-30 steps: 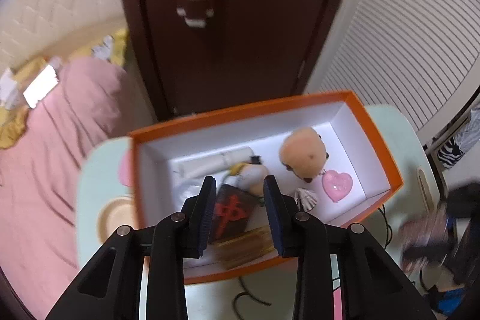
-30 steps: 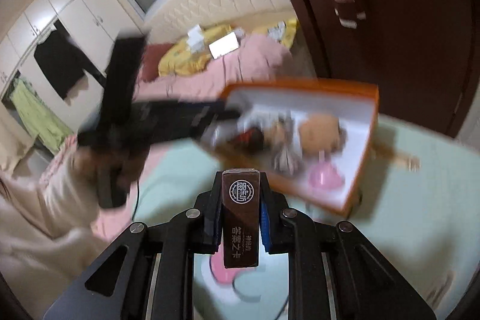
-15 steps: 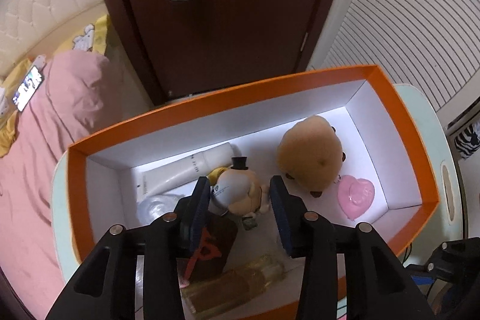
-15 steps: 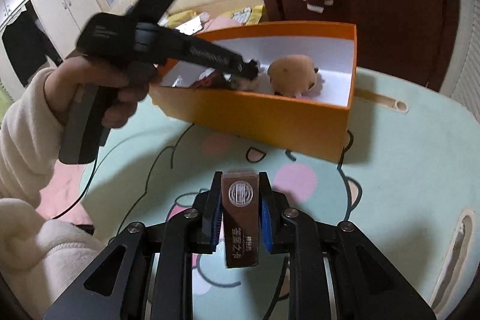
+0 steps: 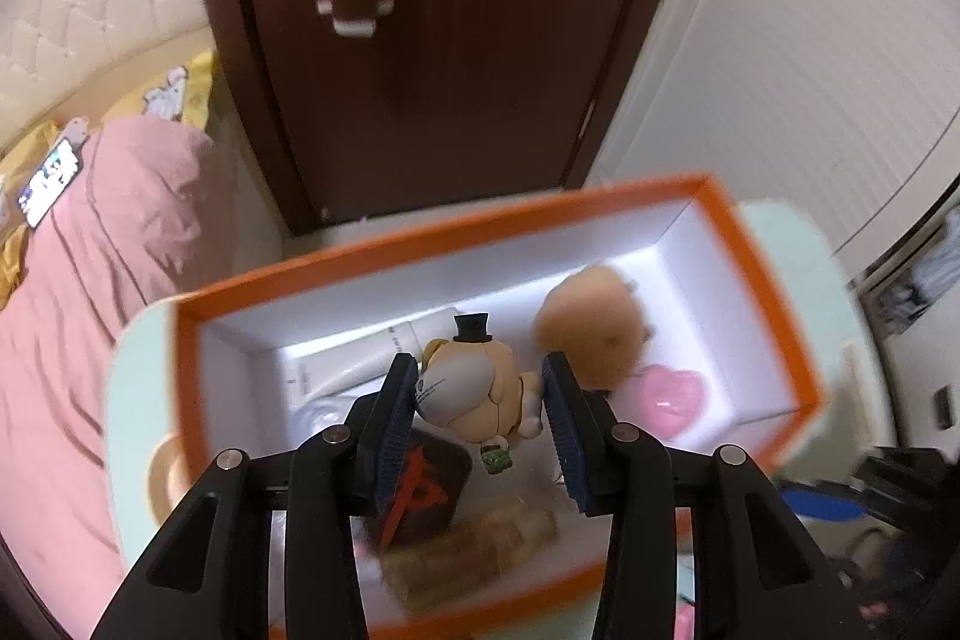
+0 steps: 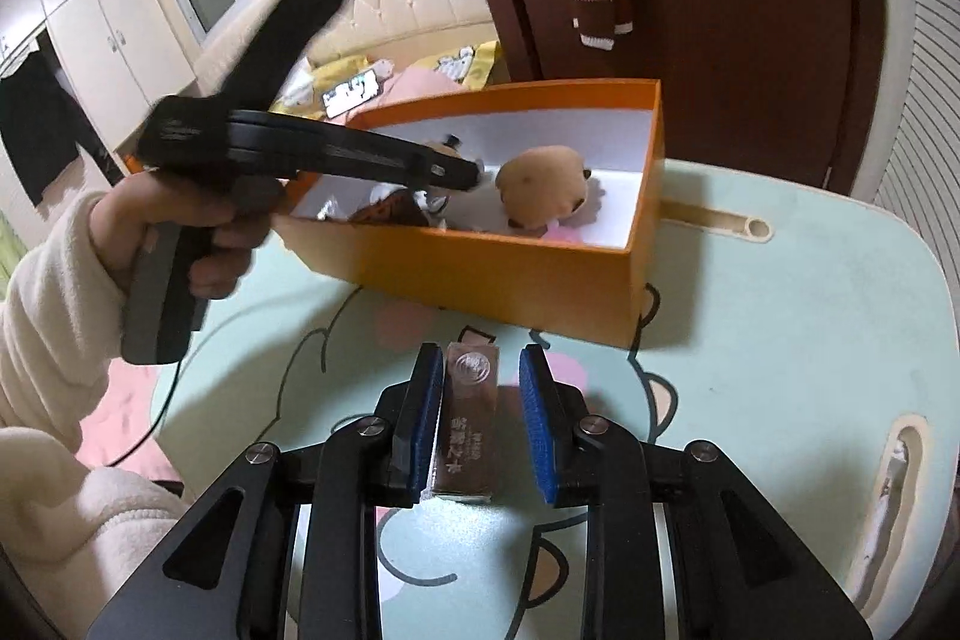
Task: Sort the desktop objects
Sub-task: 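Lift the card box onto the table with right tool while left grasps figurine, then carry the figurine to the table with left tool while right reaches for plush ball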
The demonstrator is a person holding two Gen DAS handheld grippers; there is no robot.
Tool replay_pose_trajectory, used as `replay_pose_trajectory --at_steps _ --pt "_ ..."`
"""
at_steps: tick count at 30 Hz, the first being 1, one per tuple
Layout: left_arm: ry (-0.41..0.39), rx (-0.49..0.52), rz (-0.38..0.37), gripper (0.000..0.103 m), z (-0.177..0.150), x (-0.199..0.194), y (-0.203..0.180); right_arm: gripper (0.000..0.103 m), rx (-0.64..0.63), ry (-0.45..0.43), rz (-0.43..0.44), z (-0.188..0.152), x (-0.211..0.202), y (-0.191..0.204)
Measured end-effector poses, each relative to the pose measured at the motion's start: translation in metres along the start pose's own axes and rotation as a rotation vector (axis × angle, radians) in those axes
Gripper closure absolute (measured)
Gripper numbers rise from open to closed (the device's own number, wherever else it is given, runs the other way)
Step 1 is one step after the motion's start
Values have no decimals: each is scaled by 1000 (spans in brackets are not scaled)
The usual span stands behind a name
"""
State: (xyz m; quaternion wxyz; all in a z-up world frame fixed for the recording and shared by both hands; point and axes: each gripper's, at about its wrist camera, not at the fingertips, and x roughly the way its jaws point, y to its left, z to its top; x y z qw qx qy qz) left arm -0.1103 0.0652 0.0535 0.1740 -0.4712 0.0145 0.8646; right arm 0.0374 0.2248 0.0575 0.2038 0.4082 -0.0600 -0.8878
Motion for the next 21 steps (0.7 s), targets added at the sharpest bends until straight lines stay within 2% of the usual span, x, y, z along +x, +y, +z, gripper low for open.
replay_pose_trajectory --at_steps 4,6,9,12,15,17,21 --pt "-81 -11 -17 62 -15 -51 10 75 -4 -19 19 5 -10 -2" --pt "-117 -19 2 62 -30 -69 12 75 -23 -21 33 12 -15 -2" --pt "-112 -43 28 62 -56 -75 16 73 -71 -42 -5 29 -20 3" --pt "-70 -92 -20 62 -86 -71 23 61 -124 -59 -47 56 -18 7" --pt "-48 -127 -35 62 -105 -60 26 37 -86 -42 -48 83 -6 4" --pt "-45 -140 -28 62 -113 -54 28 35 -49 20 -61 104 13 -1" --pt "-48 -165 -13 62 -120 -42 34 35 -55 148 -121 131 55 -2"
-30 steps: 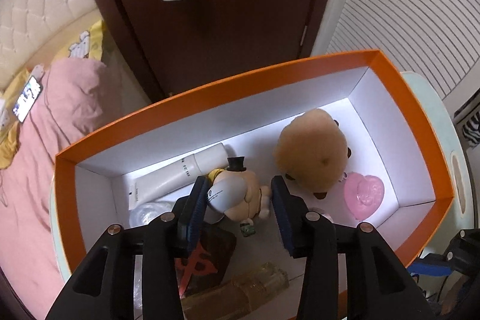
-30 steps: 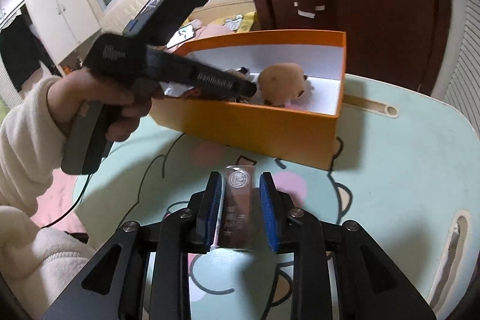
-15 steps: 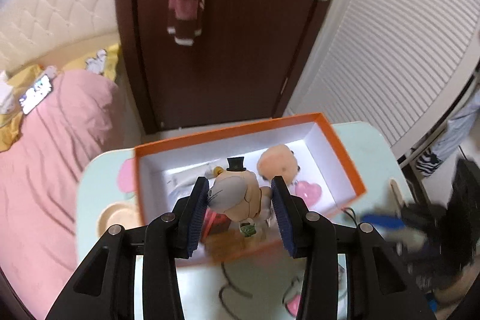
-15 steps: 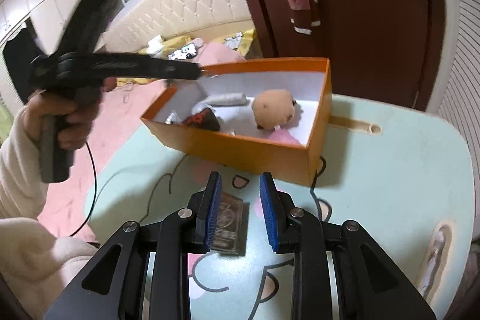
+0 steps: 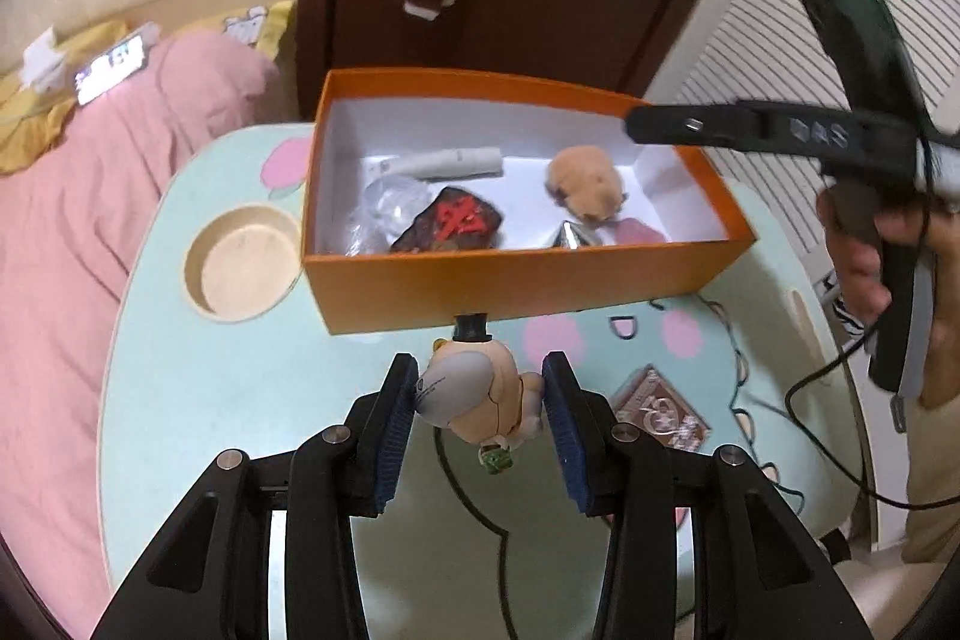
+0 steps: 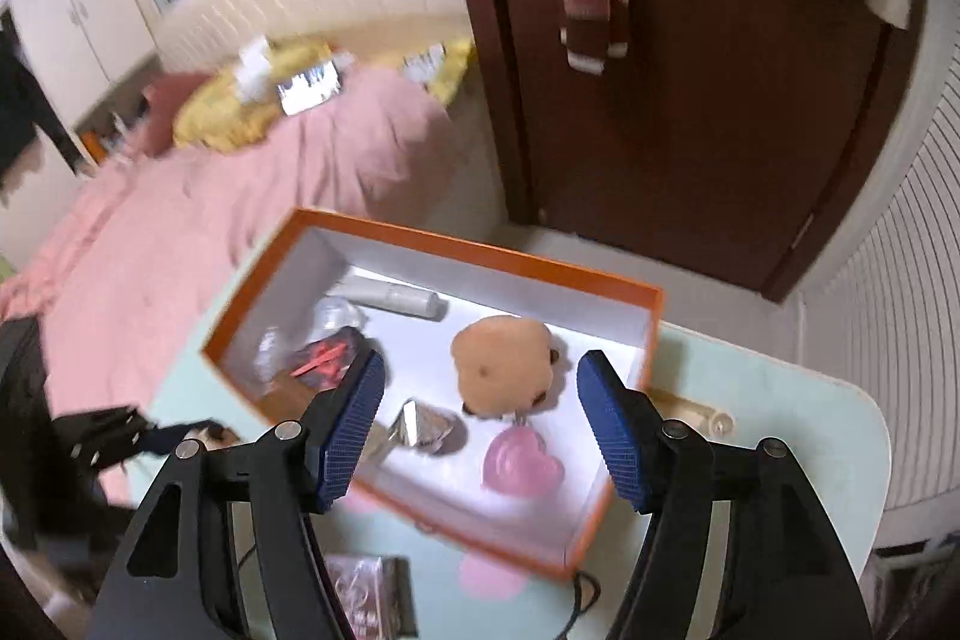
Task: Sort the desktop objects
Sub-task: 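Carry the figurine to the table with left tool while right reaches for plush ball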
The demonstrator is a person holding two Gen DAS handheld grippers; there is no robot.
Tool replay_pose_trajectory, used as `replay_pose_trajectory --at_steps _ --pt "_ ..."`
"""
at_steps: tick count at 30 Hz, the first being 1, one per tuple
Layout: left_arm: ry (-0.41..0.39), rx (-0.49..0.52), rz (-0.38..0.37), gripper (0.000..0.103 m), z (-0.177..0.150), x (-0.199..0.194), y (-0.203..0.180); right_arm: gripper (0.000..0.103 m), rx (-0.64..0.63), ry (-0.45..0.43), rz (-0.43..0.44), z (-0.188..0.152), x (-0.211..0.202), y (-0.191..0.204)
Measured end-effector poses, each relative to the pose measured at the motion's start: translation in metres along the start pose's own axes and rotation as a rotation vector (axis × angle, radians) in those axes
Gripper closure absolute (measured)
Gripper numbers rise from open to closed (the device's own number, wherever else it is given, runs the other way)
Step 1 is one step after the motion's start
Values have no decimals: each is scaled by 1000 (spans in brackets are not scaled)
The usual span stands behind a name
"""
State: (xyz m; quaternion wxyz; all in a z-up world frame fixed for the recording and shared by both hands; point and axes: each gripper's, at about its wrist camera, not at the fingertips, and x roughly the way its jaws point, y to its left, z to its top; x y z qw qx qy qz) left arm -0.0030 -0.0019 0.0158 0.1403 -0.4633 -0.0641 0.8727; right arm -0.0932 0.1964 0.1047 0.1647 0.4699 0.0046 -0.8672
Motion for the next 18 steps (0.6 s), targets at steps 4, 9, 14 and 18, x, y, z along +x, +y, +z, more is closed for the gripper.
replay_pose_trajectory --at_steps 4,9,14,18 --pt "7 -11 8 62 -1 8 1 35 -38 103 -62 16 40 13" --pt "7 -13 16 62 -5 10 1 36 -56 193 -110 22 72 15" --pt "-19 -9 10 58 -5 3 1 38 -121 207 -187 26 82 22" --pt "-38 -15 18 57 -4 -3 3 62 -218 183 -251 23 82 28"
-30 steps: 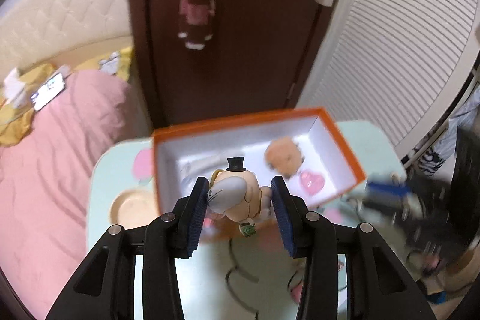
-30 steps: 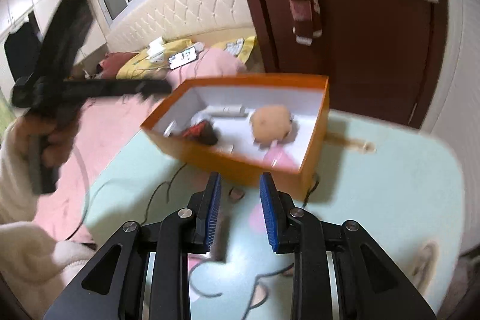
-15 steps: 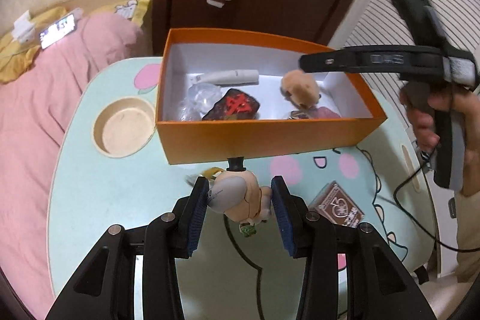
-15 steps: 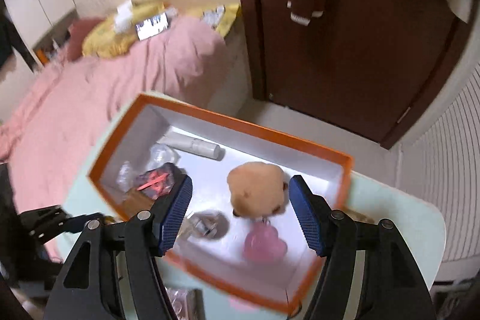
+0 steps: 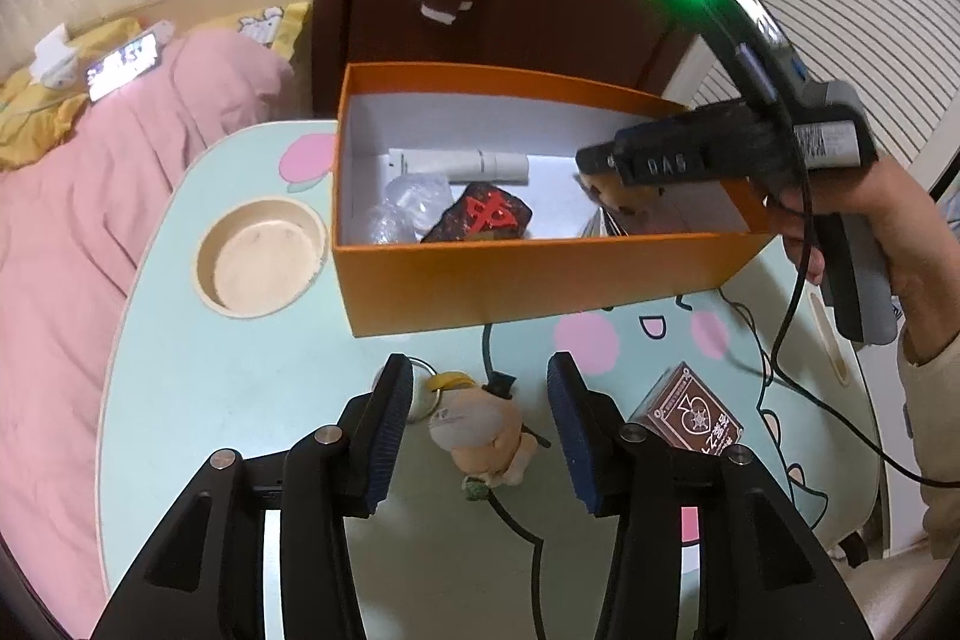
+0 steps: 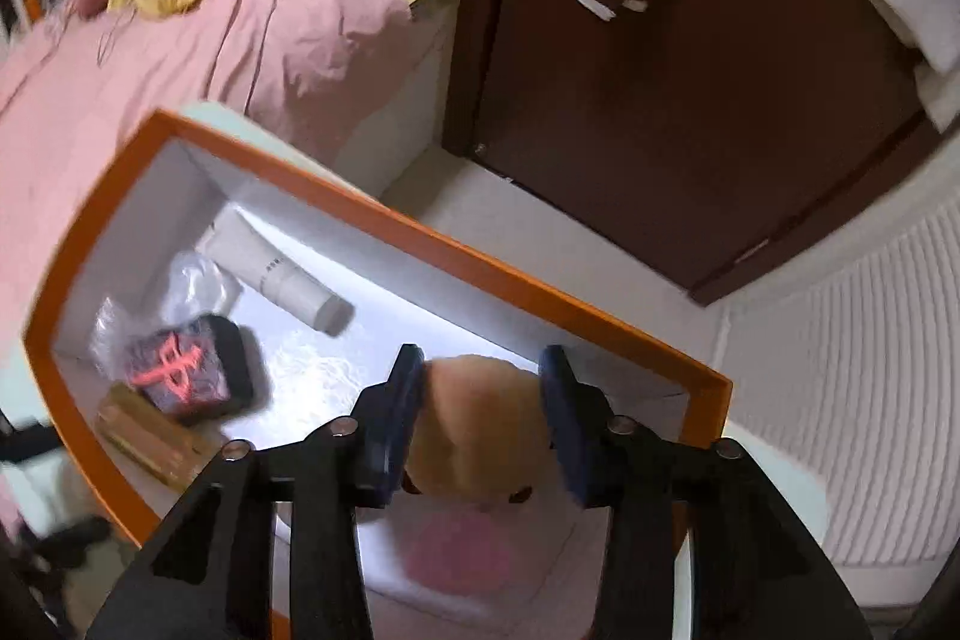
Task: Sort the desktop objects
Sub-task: 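Carry the figurine to the table with left tool while right reaches for plush ball, then lift the brown plush ball out with right tool while left grasps black block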
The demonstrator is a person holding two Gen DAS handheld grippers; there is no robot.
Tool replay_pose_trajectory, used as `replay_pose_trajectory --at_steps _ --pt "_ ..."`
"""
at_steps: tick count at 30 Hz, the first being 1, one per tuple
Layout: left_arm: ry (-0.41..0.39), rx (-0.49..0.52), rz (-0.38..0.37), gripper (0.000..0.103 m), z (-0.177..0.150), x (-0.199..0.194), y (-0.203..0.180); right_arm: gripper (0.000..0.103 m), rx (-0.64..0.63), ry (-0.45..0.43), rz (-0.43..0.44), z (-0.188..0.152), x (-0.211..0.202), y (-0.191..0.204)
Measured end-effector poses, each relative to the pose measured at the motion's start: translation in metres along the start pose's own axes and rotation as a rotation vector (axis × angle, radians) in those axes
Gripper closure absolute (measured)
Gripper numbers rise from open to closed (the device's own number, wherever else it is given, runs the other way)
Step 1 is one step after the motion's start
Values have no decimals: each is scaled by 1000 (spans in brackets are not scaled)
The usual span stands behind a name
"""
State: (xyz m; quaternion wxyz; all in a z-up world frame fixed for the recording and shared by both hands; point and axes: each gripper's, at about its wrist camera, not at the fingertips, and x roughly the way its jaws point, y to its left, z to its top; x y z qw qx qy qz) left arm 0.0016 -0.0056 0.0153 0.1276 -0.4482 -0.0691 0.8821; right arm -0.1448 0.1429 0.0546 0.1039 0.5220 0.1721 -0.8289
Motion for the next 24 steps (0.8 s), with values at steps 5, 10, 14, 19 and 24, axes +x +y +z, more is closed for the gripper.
replay_pose_trajectory --at_steps 5,10,14,19,24 --pt "-16 -15 17 44 2 -6 7 66 32 -72 91 -1 -13 -6" --pt "-25 -14 33 43 8 -13 13 66 122 -243 242 -13 -60 -25" --pt "-33 26 47 43 19 -19 13 66 135 -343 410 -41 -105 -32" --pt "-54 84 37 43 44 -27 9 65 90 -334 459 -98 -123 -27" --pt "-24 189 34 43 70 -15 -11 65 97 -260 430 -143 -110 -15"
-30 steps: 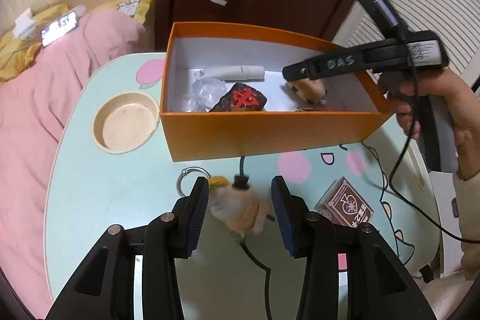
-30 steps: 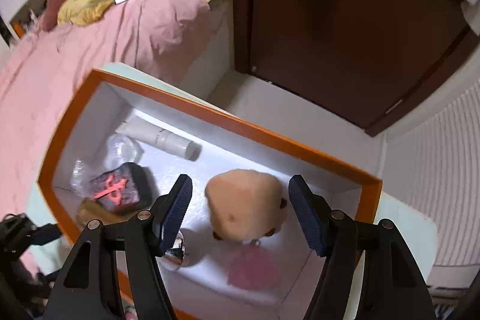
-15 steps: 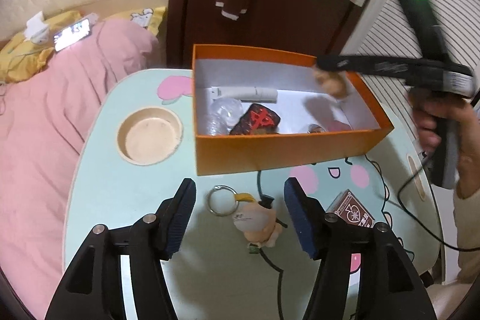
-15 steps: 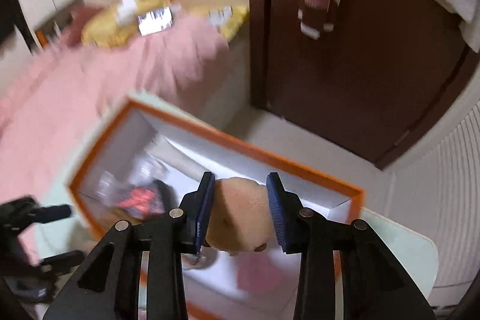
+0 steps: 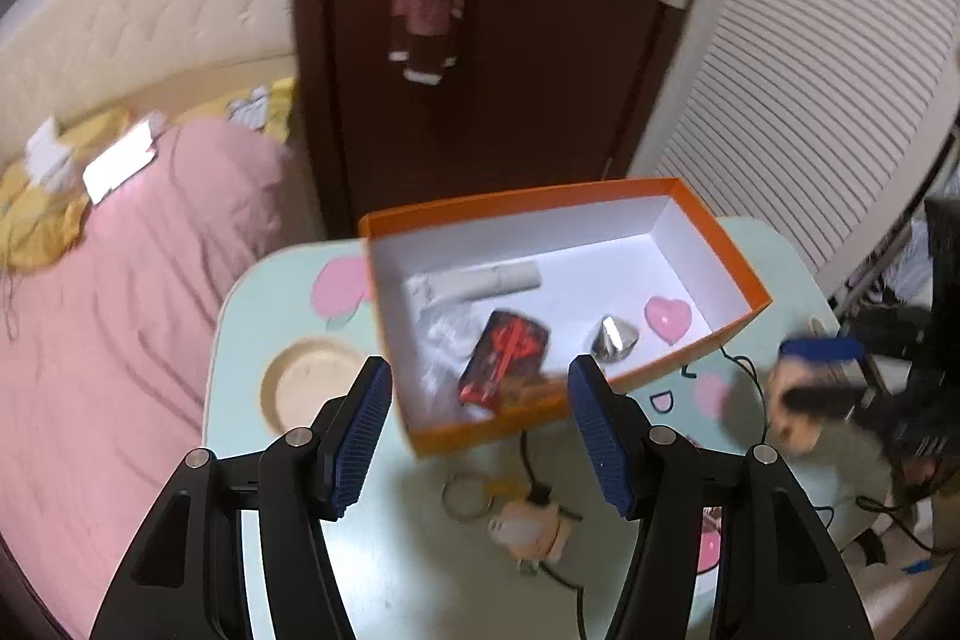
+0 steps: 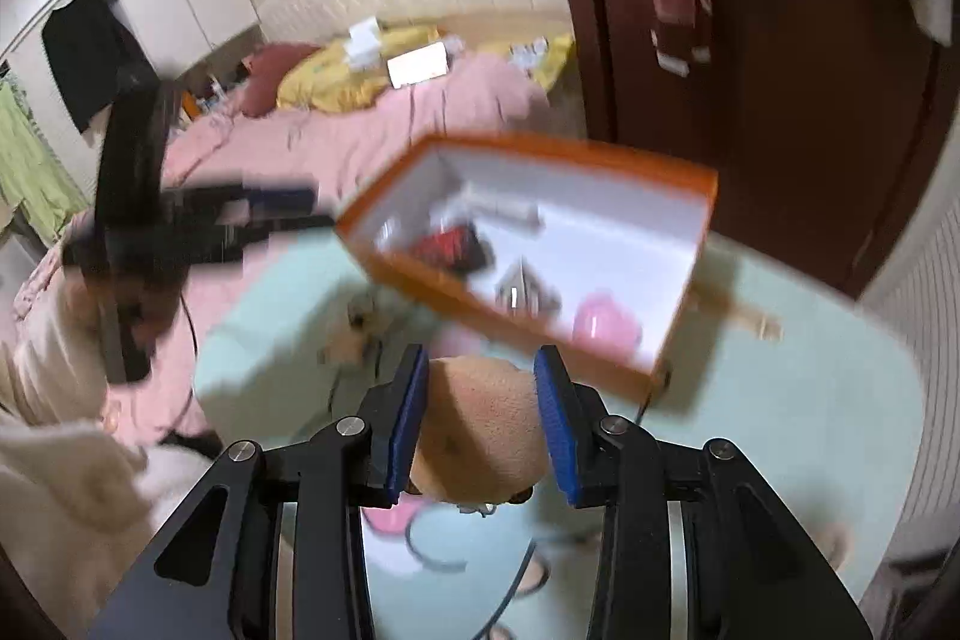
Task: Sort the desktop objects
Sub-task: 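Lift the brown plush ball out with right tool while left grasps black block, then carry the black red-character block to the table with left tool while right reaches in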
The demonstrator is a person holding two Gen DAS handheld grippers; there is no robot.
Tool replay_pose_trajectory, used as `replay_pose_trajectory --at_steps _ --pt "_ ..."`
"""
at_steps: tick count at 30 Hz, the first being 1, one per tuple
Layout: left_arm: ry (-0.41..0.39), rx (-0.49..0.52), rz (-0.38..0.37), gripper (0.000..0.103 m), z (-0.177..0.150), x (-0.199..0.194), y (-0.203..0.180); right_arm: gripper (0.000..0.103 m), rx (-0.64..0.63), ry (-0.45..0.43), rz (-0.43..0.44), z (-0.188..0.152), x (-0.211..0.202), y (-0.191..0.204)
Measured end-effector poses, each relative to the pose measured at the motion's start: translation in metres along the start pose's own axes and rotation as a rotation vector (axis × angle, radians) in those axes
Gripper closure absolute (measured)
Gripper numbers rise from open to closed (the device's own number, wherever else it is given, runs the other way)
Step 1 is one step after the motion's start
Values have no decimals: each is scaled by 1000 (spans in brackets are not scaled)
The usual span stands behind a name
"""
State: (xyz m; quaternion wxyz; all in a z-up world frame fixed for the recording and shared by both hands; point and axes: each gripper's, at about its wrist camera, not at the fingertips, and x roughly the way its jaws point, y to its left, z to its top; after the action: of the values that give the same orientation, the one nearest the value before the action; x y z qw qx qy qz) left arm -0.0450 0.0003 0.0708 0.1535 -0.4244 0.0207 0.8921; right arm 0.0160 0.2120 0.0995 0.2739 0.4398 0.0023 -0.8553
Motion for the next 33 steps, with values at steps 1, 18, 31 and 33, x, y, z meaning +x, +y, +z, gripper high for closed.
replay_pose_trajectory --at_steps 1,18,31,33 --pt "11 17 -3 43 5 4 -3 64 18 3 -13 -7 4 -2" --pt "506 217 38 65 58 105 -30 56 184 -77 -82 -49 0 -34" --pt "710 104 -66 63 52 145 -13 54 250 -100 -41 -52 -1 -44" --pt "697 96 -61 63 52 144 -12 54 258 -99 -40 -52 1 -46"
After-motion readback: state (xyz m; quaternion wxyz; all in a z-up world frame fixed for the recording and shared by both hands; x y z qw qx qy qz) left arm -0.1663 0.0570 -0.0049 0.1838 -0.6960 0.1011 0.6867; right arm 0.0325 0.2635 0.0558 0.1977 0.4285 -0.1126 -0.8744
